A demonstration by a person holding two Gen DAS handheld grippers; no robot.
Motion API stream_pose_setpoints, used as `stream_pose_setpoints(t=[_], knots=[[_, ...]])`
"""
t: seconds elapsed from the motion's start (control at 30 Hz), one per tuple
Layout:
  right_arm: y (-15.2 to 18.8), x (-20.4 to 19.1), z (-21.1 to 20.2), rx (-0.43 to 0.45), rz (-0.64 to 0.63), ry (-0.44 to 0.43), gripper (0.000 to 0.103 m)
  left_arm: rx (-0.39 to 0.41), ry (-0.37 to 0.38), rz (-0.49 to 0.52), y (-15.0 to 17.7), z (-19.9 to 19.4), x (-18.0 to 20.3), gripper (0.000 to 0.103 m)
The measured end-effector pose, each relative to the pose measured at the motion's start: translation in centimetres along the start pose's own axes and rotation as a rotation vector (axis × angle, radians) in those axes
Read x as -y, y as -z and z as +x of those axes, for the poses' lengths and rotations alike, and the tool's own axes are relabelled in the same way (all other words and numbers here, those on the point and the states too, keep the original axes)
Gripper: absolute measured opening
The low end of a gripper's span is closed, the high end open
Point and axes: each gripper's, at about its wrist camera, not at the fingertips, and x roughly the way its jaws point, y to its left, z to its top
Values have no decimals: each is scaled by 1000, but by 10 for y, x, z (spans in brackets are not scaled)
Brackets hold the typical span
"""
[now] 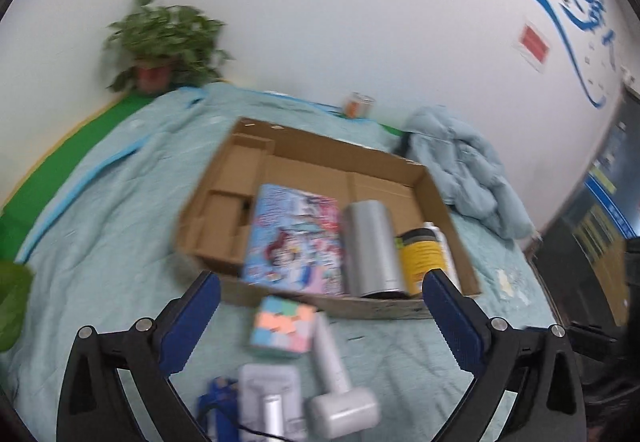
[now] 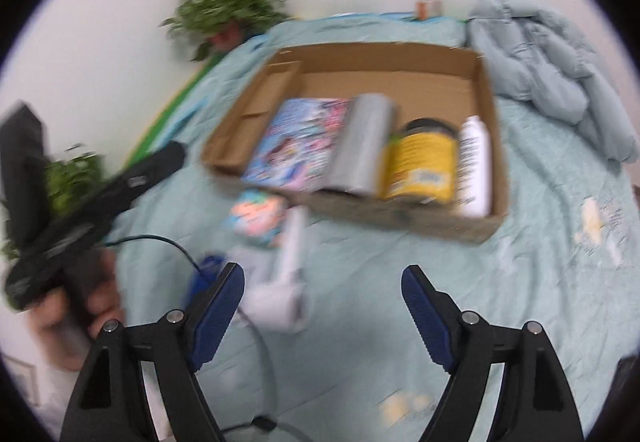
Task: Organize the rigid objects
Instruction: 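Open the right tool and withdraw it from the box, then move the right tool toward the white hair dryer on the quilt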
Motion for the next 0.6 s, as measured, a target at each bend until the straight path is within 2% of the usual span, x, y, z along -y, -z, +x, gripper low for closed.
stream_pose_setpoints(t=[0.03,0.13,0.27,0.4,0.6], knots=[[4,-8,-8,4,0,-34,81,-2,-13,-15,3,-7,-14,102],[8,-26,-30,26,7,-66,81,-8,-41,-60,16,-24,-48,102],[10,-52,-50,58,-21,-95,81,-29,-50,-74,37,-34,-69,102],[11,-67,-58,61,-46,-84,81,-43,-40,-66,52,-37,-75,102],[13,-91,-55,68,-119,-45,81,-26,-24,-66,55,-41,-74,102]])
